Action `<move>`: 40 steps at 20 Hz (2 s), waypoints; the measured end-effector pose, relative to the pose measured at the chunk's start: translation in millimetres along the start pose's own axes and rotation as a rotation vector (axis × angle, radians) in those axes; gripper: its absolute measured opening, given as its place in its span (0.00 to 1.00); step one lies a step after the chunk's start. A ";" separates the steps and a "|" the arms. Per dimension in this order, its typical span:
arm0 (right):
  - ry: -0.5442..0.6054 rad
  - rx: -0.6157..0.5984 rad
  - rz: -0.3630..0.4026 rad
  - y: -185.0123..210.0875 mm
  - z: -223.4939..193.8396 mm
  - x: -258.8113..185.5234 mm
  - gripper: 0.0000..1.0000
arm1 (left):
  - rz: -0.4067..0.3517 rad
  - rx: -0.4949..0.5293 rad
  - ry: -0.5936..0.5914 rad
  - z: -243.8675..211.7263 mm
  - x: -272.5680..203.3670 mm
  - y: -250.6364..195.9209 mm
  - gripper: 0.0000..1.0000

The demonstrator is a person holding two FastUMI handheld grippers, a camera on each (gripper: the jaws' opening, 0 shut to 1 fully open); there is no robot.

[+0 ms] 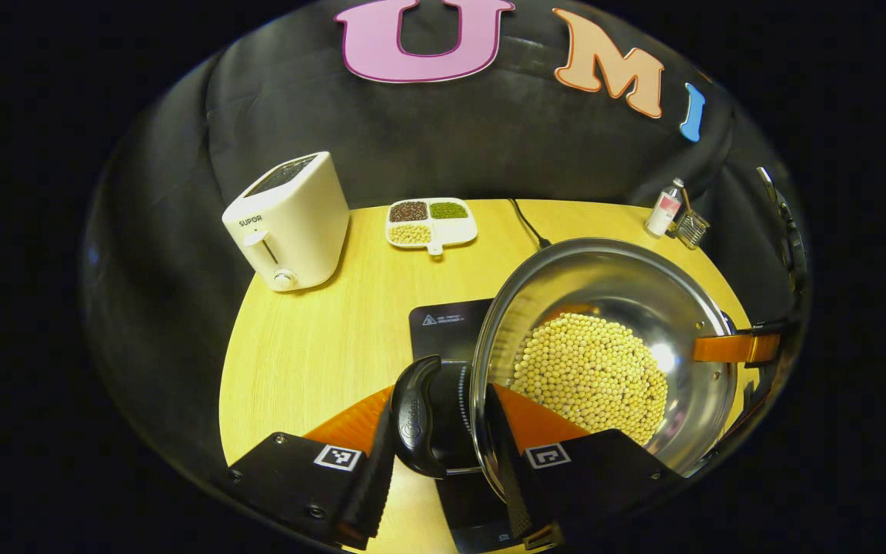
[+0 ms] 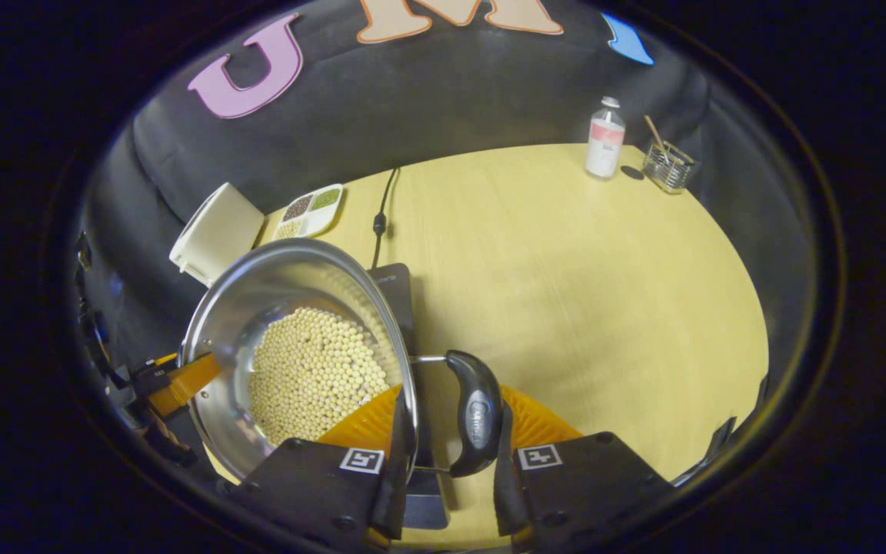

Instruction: First push the handle of the pot to place it horizontally, then grasp the pot with both hands and set it on the induction cooktop.

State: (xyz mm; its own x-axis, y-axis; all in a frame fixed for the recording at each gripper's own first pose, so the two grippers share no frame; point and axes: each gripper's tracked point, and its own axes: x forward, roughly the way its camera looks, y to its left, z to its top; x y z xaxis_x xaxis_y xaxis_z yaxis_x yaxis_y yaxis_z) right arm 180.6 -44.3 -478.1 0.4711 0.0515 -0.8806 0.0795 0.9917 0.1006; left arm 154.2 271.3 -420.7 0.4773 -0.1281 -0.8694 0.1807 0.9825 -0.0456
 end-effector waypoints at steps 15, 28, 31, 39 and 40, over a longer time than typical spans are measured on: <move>-0.014 -0.033 -0.025 -12.4 6.5 -0.6 0.70 | 0.078 0.018 -0.022 1.4 8.6 18.4 0.72; -0.142 -0.008 0.001 -34.3 32.4 -32.3 1.00 | 0.194 0.037 -0.217 39.2 -48.5 20.0 0.91; -0.162 -0.001 0.014 -48.2 42.4 -42.3 0.93 | 0.227 0.027 -0.242 41.8 -65.1 14.8 0.91; -0.275 -0.020 0.119 -112.1 61.9 -100.4 0.98 | 0.359 -0.001 -0.362 61.6 -146.7 -28.5 0.89; -0.299 -0.024 0.124 -123.0 65.1 -109.0 0.98 | 0.354 -0.006 -0.396 65.9 -160.6 -45.6 0.91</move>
State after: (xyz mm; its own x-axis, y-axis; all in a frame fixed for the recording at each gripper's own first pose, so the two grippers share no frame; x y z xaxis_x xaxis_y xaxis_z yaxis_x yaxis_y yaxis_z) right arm 176.7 -179.6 -364.3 0.7137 0.1392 -0.6864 -0.0140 0.9827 0.1847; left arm 126.1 238.2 -246.6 0.7965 0.1716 -0.5798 -0.0551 0.9755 0.2129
